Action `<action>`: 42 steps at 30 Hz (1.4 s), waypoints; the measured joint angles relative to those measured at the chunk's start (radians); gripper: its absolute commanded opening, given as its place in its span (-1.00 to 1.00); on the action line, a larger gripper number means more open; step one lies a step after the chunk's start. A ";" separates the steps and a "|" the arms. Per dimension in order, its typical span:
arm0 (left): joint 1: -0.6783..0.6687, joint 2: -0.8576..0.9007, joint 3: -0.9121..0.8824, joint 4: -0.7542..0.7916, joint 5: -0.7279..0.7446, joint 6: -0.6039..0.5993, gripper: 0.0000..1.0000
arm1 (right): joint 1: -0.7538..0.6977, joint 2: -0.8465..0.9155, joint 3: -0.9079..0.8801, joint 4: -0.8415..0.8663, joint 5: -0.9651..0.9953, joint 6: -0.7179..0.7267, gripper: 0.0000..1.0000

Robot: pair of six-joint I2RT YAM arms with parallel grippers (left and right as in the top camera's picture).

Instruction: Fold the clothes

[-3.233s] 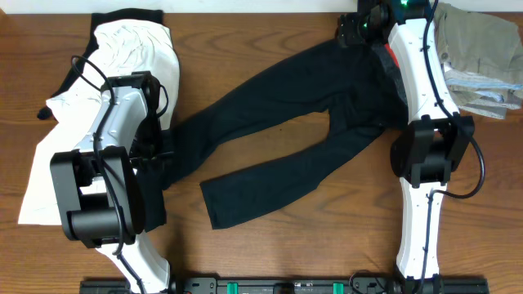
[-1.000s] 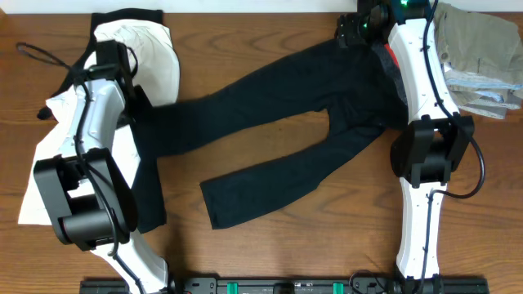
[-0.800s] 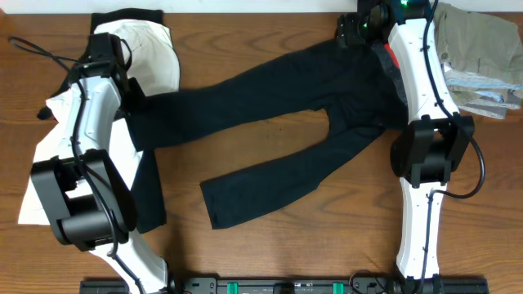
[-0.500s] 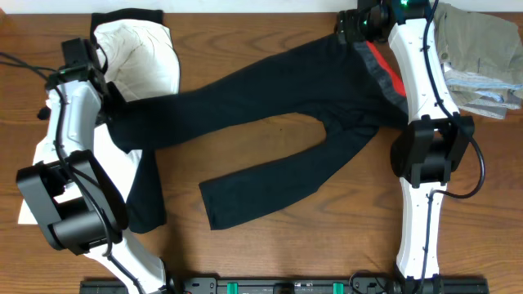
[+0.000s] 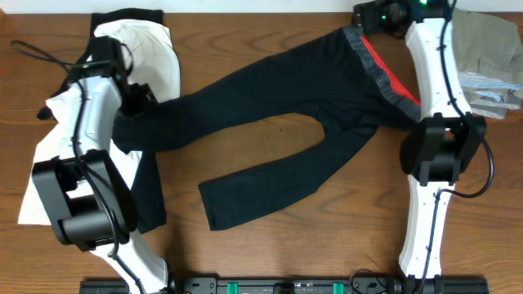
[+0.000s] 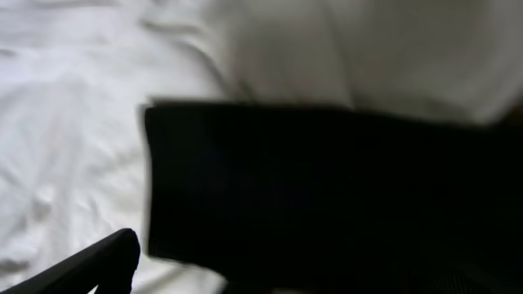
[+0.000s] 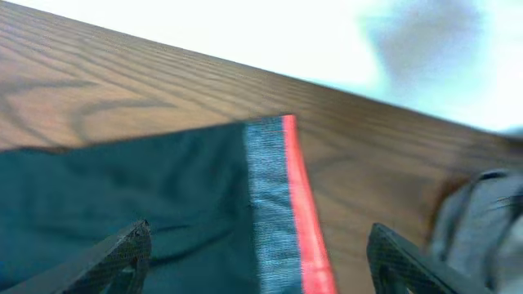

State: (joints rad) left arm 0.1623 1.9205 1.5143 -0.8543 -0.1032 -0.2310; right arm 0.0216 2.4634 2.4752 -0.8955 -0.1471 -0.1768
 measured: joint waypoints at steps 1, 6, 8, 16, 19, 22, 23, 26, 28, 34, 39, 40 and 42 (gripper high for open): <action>-0.017 -0.008 0.000 -0.009 0.004 0.000 0.96 | -0.006 0.010 0.000 0.008 0.001 -0.018 0.67; -0.100 -0.076 0.000 -0.044 0.037 -0.008 0.96 | -0.011 0.105 0.004 0.073 0.004 -0.079 0.66; -0.133 -0.098 0.002 -0.048 0.050 -0.009 0.96 | -0.010 0.150 0.004 0.101 0.002 -0.087 0.66; -0.204 -0.105 0.005 -0.050 0.066 -0.012 0.96 | -0.007 0.261 0.003 0.177 -0.005 -0.089 0.62; -0.214 -0.105 0.005 -0.050 0.069 -0.012 0.96 | -0.007 0.275 0.003 0.194 -0.007 -0.089 0.54; -0.220 -0.105 0.005 -0.050 0.071 -0.012 0.96 | -0.007 0.283 0.003 0.203 -0.012 -0.092 0.25; -0.223 -0.105 0.005 -0.050 0.071 -0.012 0.96 | -0.007 0.283 0.003 0.203 -0.014 -0.091 0.11; -0.224 -0.105 0.005 -0.050 0.071 -0.012 0.96 | -0.007 0.285 0.004 0.201 -0.020 -0.092 -0.35; -0.224 -0.105 0.005 -0.050 0.071 -0.012 0.96 | -0.007 0.285 0.004 0.196 -0.020 -0.083 -0.62; -0.224 -0.105 0.005 -0.050 0.071 -0.012 0.96 | -0.010 0.285 0.012 0.186 0.003 -0.018 -0.95; -0.224 -0.105 0.005 -0.049 0.071 -0.012 0.96 | -0.032 0.285 0.016 0.180 0.011 0.008 -0.93; -0.224 -0.105 0.005 -0.048 0.071 -0.012 0.96 | -0.039 0.285 0.016 0.179 0.012 0.012 -0.89; -0.224 -0.105 0.005 -0.045 0.071 -0.012 0.96 | -0.054 0.285 0.018 0.179 0.015 0.015 -0.76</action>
State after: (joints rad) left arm -0.0620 1.8160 1.5192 -0.8997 -0.0326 -0.2432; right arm -0.0326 2.7487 2.4928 -0.7170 -0.1318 -0.1616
